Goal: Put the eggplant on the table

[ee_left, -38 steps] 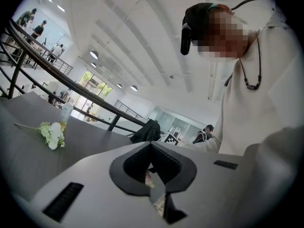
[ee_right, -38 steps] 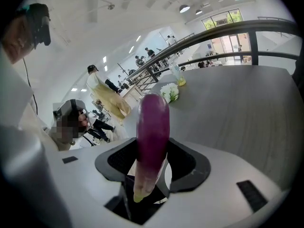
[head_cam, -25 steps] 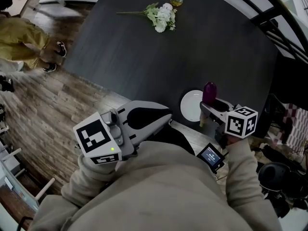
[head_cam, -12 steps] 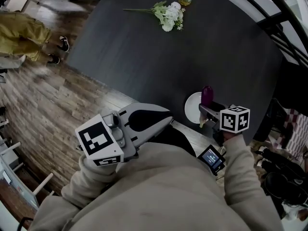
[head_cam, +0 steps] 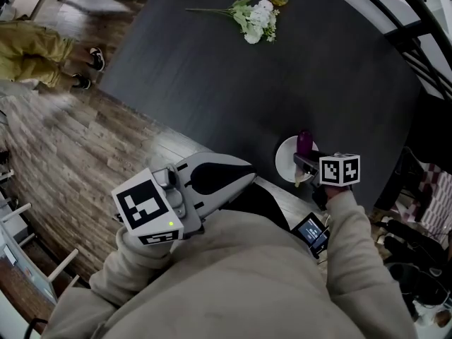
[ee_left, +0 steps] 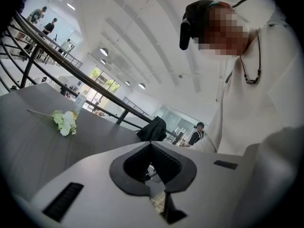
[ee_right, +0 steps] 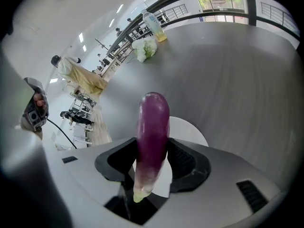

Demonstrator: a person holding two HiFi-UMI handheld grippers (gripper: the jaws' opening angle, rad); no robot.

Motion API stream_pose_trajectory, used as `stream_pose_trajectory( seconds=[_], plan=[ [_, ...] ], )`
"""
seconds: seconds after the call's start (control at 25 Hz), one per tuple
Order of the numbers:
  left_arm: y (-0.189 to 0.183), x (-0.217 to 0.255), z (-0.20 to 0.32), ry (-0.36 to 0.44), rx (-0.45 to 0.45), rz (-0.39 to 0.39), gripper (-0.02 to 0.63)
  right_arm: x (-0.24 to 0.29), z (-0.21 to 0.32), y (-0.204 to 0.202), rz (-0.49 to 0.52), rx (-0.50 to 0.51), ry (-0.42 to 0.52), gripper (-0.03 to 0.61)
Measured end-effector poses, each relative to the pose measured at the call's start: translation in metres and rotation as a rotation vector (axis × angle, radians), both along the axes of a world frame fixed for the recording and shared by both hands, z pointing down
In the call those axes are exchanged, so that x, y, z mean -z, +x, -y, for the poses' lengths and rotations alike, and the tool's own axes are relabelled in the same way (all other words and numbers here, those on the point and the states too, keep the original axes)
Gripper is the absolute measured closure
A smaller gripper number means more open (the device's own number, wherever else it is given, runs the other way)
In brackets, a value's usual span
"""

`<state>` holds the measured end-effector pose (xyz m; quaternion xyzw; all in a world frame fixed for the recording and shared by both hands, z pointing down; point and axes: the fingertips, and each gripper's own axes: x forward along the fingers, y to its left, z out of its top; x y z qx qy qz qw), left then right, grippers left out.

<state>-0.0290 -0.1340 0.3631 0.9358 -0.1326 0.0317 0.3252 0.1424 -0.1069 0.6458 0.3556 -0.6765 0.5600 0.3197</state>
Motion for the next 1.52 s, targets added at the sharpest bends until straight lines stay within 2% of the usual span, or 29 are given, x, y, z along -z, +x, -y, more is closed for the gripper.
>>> stream_pose_trajectory(
  seconds=[0.12, 0.44, 1.0, 1.32, 1.52],
  plan=[
    [0.0, -0.002, -0.002, -0.005, -0.001, 0.009, 0.609, -0.008, -0.006, 0.0, 0.014, 0.005, -0.028, 0.367],
    [-0.002, -0.003, -0.003, -0.006, 0.015, 0.026, 0.609, -0.022, -0.008, 0.004, -0.022, 0.028, -0.05, 0.367],
    [0.005, -0.007, -0.007, -0.012, 0.026, 0.032, 0.609, -0.024, -0.007, 0.011, -0.128, 0.104, 0.005, 0.354],
    [0.01, -0.006, -0.01, -0.006, 0.012, 0.035, 0.609, -0.023, -0.007, 0.014, -0.12, 0.087, 0.021, 0.308],
    [0.013, -0.001, -0.01, 0.006, -0.001, 0.041, 0.609, -0.019, -0.005, 0.014, -0.098, 0.076, 0.033, 0.302]
  ],
)
